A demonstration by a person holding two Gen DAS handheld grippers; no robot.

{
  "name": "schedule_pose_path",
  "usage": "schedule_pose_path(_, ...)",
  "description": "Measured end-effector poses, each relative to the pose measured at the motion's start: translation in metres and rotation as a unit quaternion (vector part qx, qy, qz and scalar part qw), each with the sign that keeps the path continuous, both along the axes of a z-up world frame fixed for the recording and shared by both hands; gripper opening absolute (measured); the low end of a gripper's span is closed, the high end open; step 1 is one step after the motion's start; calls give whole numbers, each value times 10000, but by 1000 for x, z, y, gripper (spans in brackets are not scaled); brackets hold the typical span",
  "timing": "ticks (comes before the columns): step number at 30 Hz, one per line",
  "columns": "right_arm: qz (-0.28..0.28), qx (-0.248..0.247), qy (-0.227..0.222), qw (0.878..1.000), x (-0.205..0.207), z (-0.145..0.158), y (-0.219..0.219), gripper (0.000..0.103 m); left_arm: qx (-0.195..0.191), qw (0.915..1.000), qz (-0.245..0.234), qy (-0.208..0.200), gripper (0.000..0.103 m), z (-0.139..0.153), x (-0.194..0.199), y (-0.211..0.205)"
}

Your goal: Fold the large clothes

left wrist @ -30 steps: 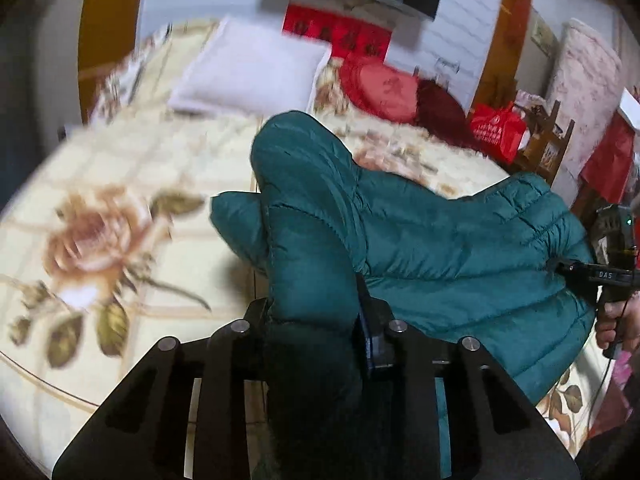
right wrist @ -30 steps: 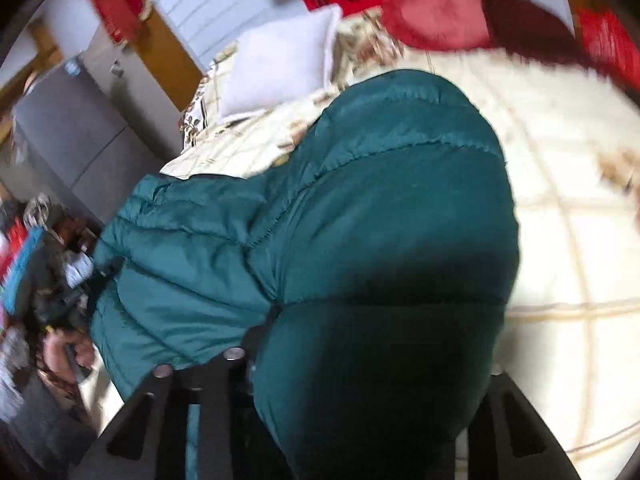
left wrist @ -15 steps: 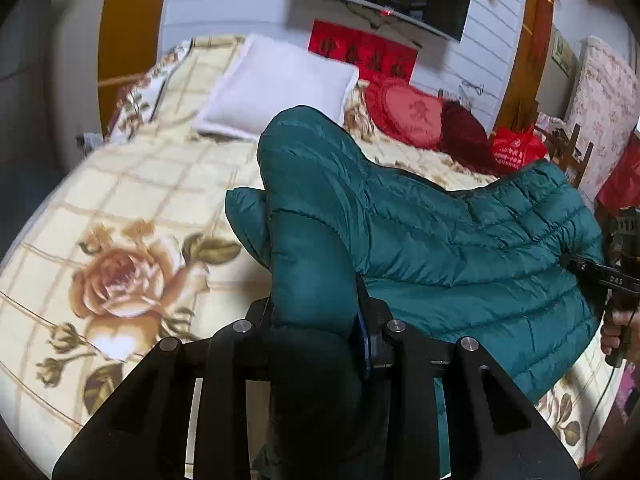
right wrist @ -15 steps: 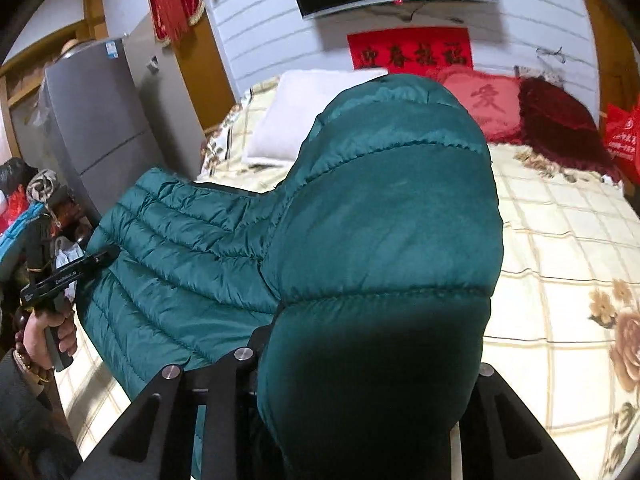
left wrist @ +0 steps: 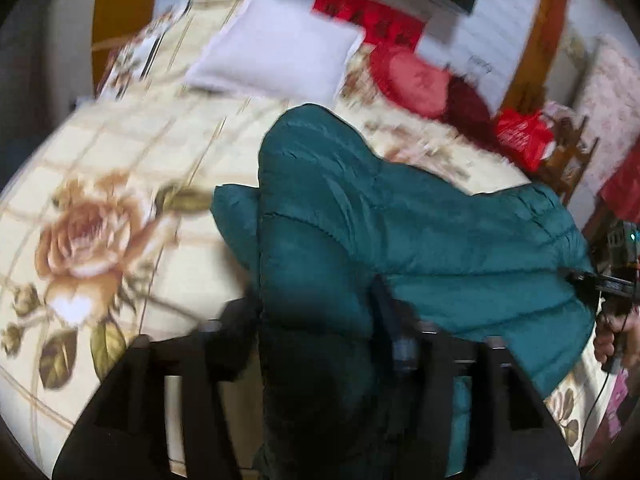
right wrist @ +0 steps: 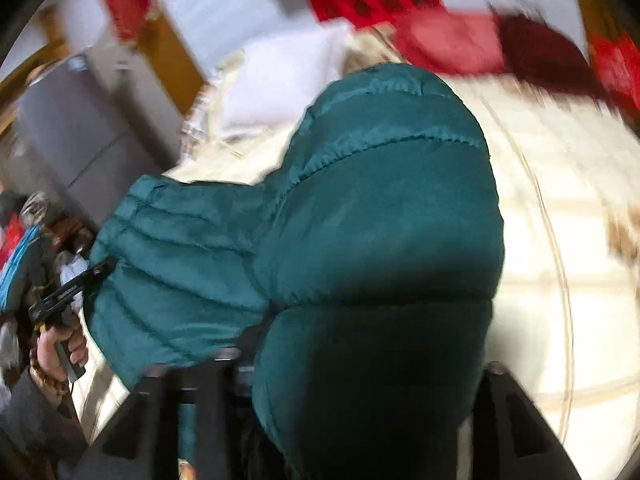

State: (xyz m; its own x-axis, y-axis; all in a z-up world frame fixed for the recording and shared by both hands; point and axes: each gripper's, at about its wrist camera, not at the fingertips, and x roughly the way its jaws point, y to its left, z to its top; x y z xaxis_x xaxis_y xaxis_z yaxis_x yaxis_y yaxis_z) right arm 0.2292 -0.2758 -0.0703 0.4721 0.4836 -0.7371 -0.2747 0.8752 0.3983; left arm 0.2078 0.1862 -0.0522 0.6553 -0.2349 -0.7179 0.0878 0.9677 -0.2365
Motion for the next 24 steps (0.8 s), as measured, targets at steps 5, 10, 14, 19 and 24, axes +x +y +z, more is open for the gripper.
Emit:
schedule_pose_path(5,-677,660,861,9918,2,-17,-19,79,-48,9999,8,116,76,8,-9,17)
schedule_pose_path(10,-860,557,611,9929,-19,37,-38,79,28,9991,404,-142,76,57,-50,38)
schedule_pose_path(14,-1008,370,80,9942,-68,97,-49,79,300,9977,429,-427,90,102,-111,25)
schedule_pose_path(19,-1205,-239,-277,9920,-135,144,-33,79,818,9941,352,-620,102,136,-178,-15)
schedule_pose_path(24,-1288,-840,-611,9862,-211,174,-8,79,1185,9869,501,-968,102,154,-245,-51)
